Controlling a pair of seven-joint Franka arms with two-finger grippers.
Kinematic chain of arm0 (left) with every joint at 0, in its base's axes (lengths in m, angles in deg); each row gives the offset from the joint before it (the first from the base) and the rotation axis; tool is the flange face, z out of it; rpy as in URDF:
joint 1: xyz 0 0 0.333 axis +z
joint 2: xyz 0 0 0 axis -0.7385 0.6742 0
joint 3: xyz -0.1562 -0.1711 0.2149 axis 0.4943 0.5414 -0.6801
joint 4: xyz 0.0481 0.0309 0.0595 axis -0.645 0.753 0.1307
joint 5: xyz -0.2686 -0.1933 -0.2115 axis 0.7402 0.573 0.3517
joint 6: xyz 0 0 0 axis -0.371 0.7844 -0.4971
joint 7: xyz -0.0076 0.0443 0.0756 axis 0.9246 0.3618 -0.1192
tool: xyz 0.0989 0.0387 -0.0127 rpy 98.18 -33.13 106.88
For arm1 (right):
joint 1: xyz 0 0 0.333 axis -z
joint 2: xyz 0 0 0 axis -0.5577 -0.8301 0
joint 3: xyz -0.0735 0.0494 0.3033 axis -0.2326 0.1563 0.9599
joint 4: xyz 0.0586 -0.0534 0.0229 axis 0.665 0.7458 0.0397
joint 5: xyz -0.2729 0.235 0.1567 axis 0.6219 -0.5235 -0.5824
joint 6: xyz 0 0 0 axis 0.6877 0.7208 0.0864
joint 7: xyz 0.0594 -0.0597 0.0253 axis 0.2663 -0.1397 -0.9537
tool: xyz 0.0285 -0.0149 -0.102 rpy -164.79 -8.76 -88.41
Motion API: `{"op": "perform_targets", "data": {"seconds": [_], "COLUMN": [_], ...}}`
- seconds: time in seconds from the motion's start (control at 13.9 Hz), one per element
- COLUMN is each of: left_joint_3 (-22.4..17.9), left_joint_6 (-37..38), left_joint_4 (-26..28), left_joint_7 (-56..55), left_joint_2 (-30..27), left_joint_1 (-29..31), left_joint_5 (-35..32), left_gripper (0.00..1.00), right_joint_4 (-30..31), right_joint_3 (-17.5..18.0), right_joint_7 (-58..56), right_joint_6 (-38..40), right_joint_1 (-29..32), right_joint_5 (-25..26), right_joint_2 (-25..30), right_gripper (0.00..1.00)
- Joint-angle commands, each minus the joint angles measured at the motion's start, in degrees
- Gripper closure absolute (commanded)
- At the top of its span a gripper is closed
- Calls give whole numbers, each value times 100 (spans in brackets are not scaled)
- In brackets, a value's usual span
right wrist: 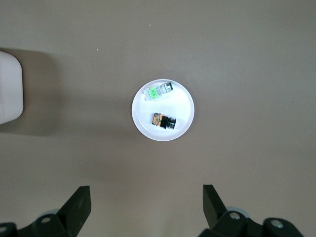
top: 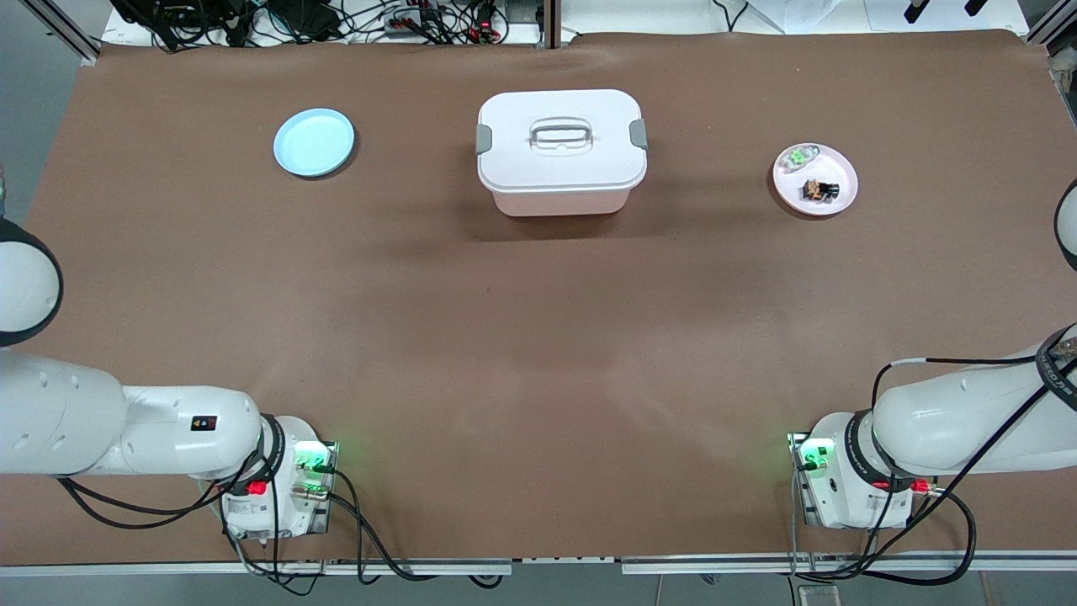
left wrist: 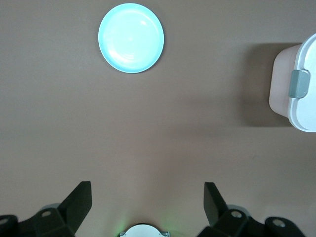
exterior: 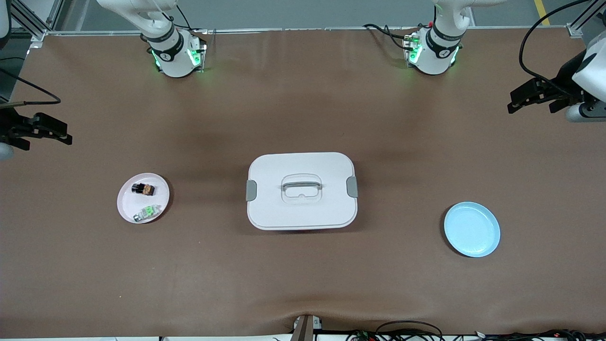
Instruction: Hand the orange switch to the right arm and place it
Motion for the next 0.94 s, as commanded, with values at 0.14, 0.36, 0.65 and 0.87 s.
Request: {"op": "perform_targets", "data": {"seconds": [0.14, 0.36, 0.65, 0.87], "left_joint_3": [30, 30, 30, 39], "left_joint_6": [99, 99, 99, 99], "left_joint_4": [-89, -89, -89, -89], "left_joint_7": [31, 22, 22, 22], "left_joint_2": [20, 20, 20, 20], "left_joint_1": [31, 31, 31, 23], "left_joint_5": [-70, -79, -70, -79], "left_gripper": [0, 0, 0, 0], "right_joint_4": [-40, -67, -5, 82], "right_joint_3": [0, -52, -105, -105], "right_joint_7": [0, 18, -8, -8], "right_joint_6": [144, 283, 399, 390], "right_joint_1": [-86, -122, -122, -96], "right_joint_5": [121, 78, -10, -10], "right_joint_2": [335, 361, 484, 510], "right_gripper": [0, 0, 0, 0]}}
